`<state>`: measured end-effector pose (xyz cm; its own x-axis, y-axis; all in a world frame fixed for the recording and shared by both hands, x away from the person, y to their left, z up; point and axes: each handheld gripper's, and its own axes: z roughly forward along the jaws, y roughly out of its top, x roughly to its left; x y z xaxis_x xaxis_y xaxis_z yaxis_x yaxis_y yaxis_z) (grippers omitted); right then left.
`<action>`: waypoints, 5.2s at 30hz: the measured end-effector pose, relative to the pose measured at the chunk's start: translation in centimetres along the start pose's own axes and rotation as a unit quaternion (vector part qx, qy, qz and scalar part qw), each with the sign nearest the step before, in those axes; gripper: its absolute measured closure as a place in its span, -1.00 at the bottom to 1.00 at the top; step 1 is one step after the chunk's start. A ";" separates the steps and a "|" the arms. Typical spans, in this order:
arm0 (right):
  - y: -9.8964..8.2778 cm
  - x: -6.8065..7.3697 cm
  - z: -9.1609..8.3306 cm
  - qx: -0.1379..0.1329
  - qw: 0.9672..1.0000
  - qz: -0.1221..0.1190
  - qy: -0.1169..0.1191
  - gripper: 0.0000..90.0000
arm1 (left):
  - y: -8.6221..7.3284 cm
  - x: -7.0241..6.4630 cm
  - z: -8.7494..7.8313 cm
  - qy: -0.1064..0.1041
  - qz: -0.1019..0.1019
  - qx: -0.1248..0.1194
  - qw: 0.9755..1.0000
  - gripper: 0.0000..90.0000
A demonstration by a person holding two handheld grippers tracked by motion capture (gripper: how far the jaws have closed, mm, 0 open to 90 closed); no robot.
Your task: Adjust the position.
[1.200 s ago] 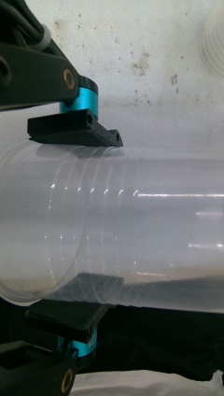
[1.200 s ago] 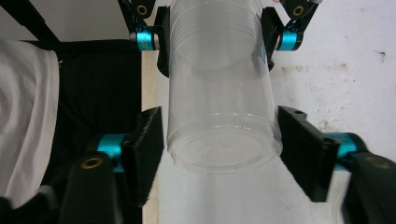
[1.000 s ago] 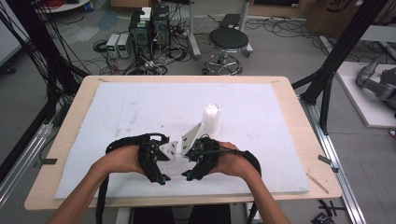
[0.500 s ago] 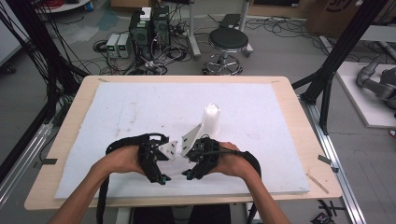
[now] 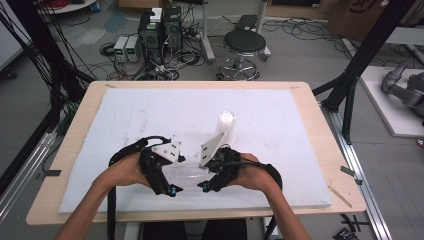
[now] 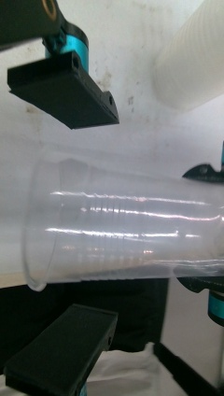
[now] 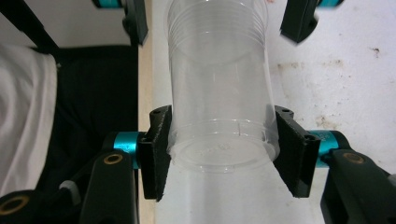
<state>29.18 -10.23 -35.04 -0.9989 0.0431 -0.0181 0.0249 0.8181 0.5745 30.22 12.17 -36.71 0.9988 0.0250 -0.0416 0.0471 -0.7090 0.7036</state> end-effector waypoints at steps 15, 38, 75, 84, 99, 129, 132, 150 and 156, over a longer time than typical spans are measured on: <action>-3.8 -0.7 -1.0 -0.140 0.990 0.030 -0.002 -0.03 | -4.3 -0.6 -2.3 0.038 -0.042 -0.231 0.971 -0.87; -5.5 -1.0 -0.6 -0.266 0.964 0.027 -0.002 -0.03 | -6.5 -0.7 0.1 0.041 -0.059 -0.333 0.940 -0.87; -5.8 -0.9 -0.6 -0.301 0.953 0.017 0.014 -0.03 | -3.7 -0.3 2.1 0.000 -0.051 -0.382 0.923 -0.76; -5.7 -0.9 -0.5 -0.302 0.953 0.012 0.017 -0.03 | -3.7 -0.3 2.0 -0.005 -0.042 -0.383 0.923 -0.56; -5.6 -1.0 -0.3 -0.301 0.953 0.006 0.019 -0.03 | -4.0 -0.4 1.8 0.004 -0.038 -0.387 0.921 -0.30; -9.4 0.0 -1.3 -0.245 0.957 0.115 -0.104 -0.65 | -2.6 1.6 -0.9 0.069 -0.041 -0.236 0.968 -0.28; -10.6 0.0 -1.5 -0.243 0.953 0.136 -0.120 -0.64 | -2.3 2.3 -1.0 0.076 -0.046 -0.191 0.978 -0.28; -17.1 0.0 -1.9 -0.200 0.904 0.272 -0.263 -0.65 | -0.9 5.7 -1.0 0.078 -0.045 0.016 0.996 -0.28; -18.3 -0.3 -1.5 -0.185 0.896 0.294 -0.277 -0.65 | -0.3 6.4 -0.9 0.074 -0.041 0.072 0.994 -0.29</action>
<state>28.94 -26.06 -44.28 -0.6420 0.7661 0.0314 0.4226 0.3194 0.8481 36.59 13.13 -36.56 0.9830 0.1824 0.0185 0.1362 -0.7937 0.5929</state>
